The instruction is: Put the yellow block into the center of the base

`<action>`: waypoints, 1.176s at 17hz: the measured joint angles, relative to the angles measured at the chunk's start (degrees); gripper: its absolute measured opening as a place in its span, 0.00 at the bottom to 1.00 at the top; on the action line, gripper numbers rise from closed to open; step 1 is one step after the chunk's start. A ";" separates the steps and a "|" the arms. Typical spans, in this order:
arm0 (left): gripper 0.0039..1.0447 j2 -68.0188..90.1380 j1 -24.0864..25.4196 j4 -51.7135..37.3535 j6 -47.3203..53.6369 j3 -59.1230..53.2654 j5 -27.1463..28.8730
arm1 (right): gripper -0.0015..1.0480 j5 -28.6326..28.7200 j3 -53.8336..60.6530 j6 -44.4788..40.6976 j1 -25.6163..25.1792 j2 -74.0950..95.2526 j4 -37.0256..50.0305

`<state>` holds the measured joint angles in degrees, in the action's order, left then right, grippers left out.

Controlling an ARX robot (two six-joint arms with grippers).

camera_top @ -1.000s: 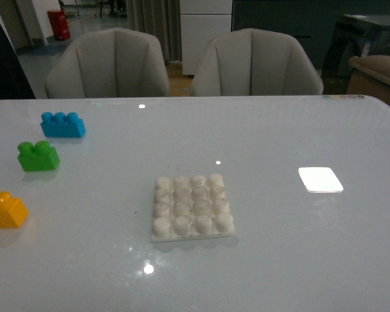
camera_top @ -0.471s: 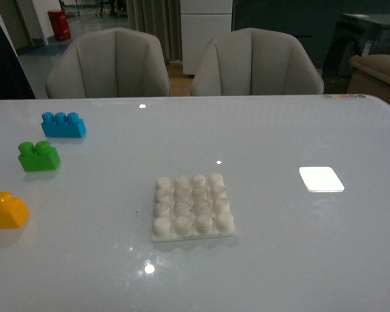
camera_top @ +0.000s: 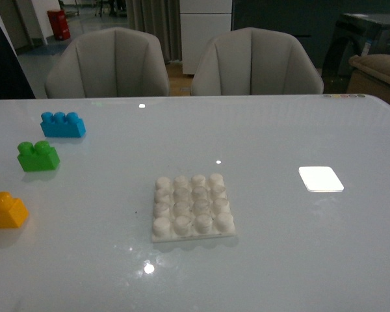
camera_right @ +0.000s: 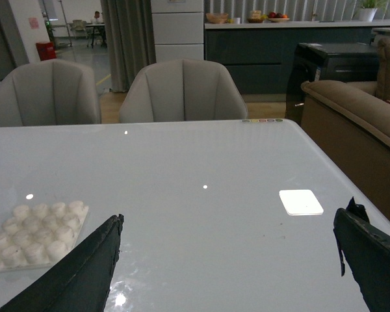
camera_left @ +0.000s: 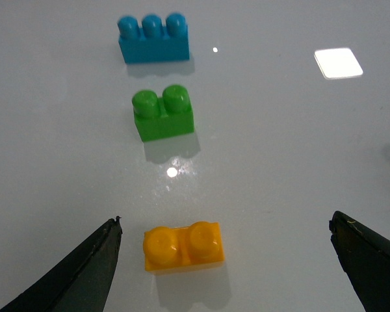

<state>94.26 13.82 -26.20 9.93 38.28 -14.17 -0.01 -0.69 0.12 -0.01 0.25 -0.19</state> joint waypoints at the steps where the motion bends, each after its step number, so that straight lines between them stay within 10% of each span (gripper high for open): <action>1: 0.94 1.77 0.26 0.35 0.83 1.14 -0.28 | 0.94 0.00 0.00 0.00 0.00 0.00 0.00; 20: 0.94 22.16 0.85 -6.01 -0.48 7.39 -1.27 | 0.94 -0.02 0.00 0.00 0.00 0.00 0.00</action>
<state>116.42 14.68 -32.21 9.45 45.67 -15.44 -0.03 -0.69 0.12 -0.01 0.25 -0.19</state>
